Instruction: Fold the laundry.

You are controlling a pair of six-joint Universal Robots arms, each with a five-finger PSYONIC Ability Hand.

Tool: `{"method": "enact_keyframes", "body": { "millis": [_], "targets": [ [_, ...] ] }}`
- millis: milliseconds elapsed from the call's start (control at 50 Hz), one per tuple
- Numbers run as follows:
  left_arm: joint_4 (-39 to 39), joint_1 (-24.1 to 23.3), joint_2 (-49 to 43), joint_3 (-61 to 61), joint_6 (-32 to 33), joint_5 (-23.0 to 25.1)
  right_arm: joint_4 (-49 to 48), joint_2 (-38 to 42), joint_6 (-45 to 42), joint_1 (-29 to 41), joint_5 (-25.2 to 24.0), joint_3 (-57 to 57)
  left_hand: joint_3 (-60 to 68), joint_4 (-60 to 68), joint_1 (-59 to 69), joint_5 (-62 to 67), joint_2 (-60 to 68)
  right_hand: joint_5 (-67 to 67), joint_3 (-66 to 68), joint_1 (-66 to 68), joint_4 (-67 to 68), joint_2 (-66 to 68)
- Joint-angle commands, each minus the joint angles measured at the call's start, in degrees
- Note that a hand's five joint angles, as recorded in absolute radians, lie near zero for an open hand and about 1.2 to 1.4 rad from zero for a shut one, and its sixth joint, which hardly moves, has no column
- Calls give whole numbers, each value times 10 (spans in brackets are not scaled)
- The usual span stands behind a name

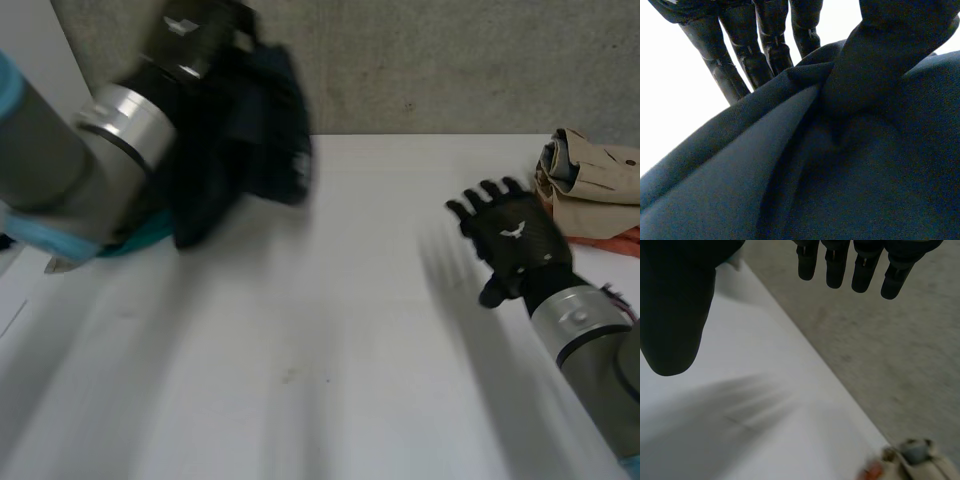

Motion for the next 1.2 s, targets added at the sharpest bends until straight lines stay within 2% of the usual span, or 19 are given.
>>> {"method": "enact_keyframes", "body": {
  "millis": [20, 120, 140, 160, 180, 220, 280, 380, 440, 620, 680, 800, 940, 1020, 1040, 1100, 1120, 1180, 1200],
  "targets": [
    [-5, -145, -99, -30, -3, 31, -1, -29, 45, -40, 39, -5, 119, 112, 246, 129, 115, -28, -23, -30, -26, -21],
    [-36, -187, -180, -4, 2, 27, 2, -37, 68, -78, 44, -13, 99, 92, 226, 109, 95, -28, -23, -30, -26, -21],
    [-52, -198, -182, 2, 9, 25, 3, -37, 70, -82, 44, -13, -157, -165, -31, -147, -162, -28, -23, -30, -26, -21],
    [-59, -205, -180, 4, 13, 25, 5, -37, 72, -87, 44, -14, -281, -289, -155, -272, -286, -28, -23, -30, -26, -21],
    [-66, -211, -178, 7, 17, 23, 7, -37, 74, -94, 43, -15, -373, -380, -246, -363, -377, -28, -23, -30, -26, -21],
    [-82, -217, -162, 8, 35, 22, 7, -37, 76, -97, 42, -16, -444, -451, -317, -434, -448, -28, -23, -30, -26, -21],
    [-96, -215, -122, 4, 47, 16, 10, -37, 76, -96, 40, -17, -469, -477, -343, -459, -474, -28, -23, -30, -26, -21],
    [-127, -187, -31, -46, 50, -37, 43, -46, 70, -90, 37, -23, -510, -517, -383, -500, -514, -28, -23, -30, -26, -21],
    [-139, -168, 9, -79, 51, -64, 96, -61, 70, -77, 25, -30, -523, -531, -397, -513, -527, -28, -23, -30, -26, -21],
    [-141, -89, 94, -228, 54, -154, 196, -58, 68, -54, -71, -60, -530, -537, -404, -520, -534, -28, -23, -30, -26, -21],
    [-139, -74, 95, -264, 56, -175, 211, -36, 62, -53, -83, -77, -532, -539, -405, -522, -536, -28, -23, -30, -26, -21],
    [-130, -59, 75, -284, 55, -176, 224, 62, 19, -35, -79, -126, -532, -539, -405, -522, -536, -28, -23, -30, -26, -21],
    [-131, -37, 15, -283, 55, -168, 255, 99, 7, 0, -74, -147, -491, -499, -365, -481, -496, -19, -14, -21, -17, -12],
    [-130, -37, 5, -291, 55, -167, 257, 128, 6, 6, -62, -145, -461, -469, -335, -451, -465, 125, 131, 124, 128, 132],
    [-130, -37, 2, -291, 55, -166, 258, 134, 5, 7, -54, -145, -459, -467, -333, -449, -464, 267, 273, 266, 270, 274],
    [-128, -42, 0, -291, 55, -168, 259, 134, 2, 6, -40, -142, -456, -463, -330, -446, -460, 488, 494, 487, 491, 495],
    [-127, -41, 2, -290, 55, -168, 261, 133, 0, 6, -35, -136, -456, -463, -330, -446, -460, 651, 656, 649, 653, 658],
    [-126, -37, 12, -289, 55, -169, 271, 108, -12, 6, -33, -125, -458, -465, -331, -448, -462, 672, 677, 670, 674, 679],
    [-125, -37, 19, -288, 55, -169, 286, 71, -29, 4, -34, -112, -459, -467, -333, -449, -464, 672, 677, 670, 674, 679]
  ]
}}
